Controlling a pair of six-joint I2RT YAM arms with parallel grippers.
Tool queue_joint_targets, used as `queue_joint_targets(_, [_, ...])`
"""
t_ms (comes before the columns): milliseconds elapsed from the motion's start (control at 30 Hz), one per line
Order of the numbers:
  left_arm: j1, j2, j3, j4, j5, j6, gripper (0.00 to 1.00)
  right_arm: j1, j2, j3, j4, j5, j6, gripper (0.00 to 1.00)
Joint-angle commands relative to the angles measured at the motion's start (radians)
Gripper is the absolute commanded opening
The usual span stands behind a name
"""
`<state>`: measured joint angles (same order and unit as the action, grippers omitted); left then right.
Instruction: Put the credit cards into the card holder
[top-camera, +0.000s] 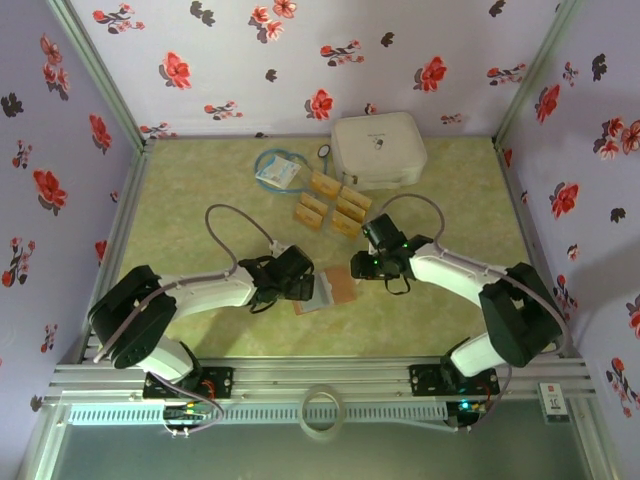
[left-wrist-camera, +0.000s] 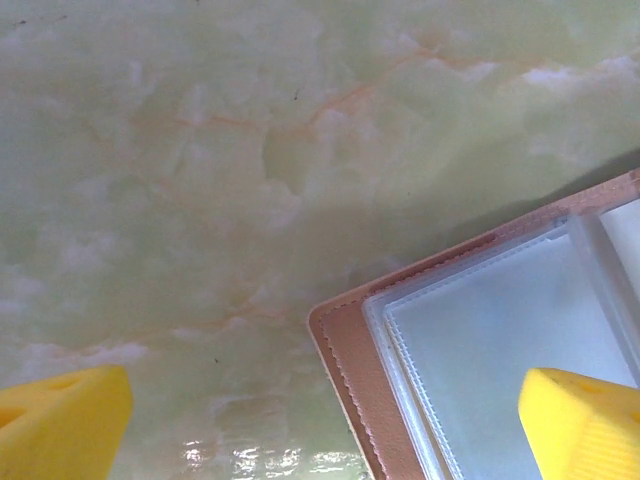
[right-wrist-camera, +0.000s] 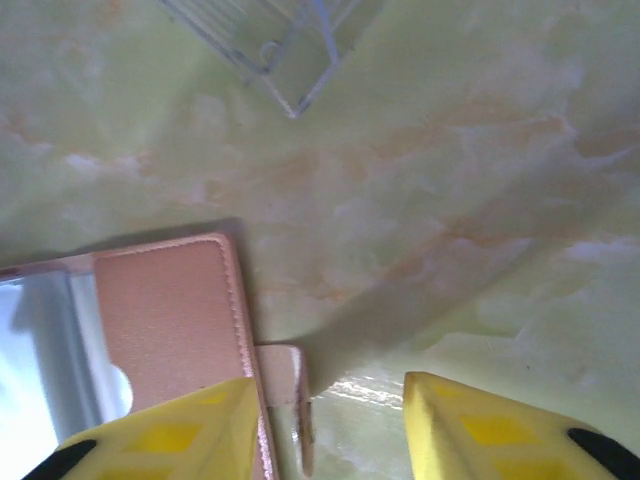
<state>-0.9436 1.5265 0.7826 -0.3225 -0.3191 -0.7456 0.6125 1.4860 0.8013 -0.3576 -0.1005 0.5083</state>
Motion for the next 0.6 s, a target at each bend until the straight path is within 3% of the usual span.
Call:
queue_joint_targets(0, [-0.004,0.017,-0.011,-0.014,-0.032,0.014,1.0,-0.012,0.017,-0.016,0.029,0.003,-0.01,0.36])
queue_joint_targets(267, [-0.004,0.055,-0.015,0.003,-0.03,0.024,1.0,-0.044,-0.01,-0.064,0.047,0.016,0.007,0.06])
queue_joint_targets(567, [0.0,0.095,0.01,0.012,-0.031,0.056,1.0,-0.069,-0.081,-0.138,0.048,0.051,0.048,0.0])
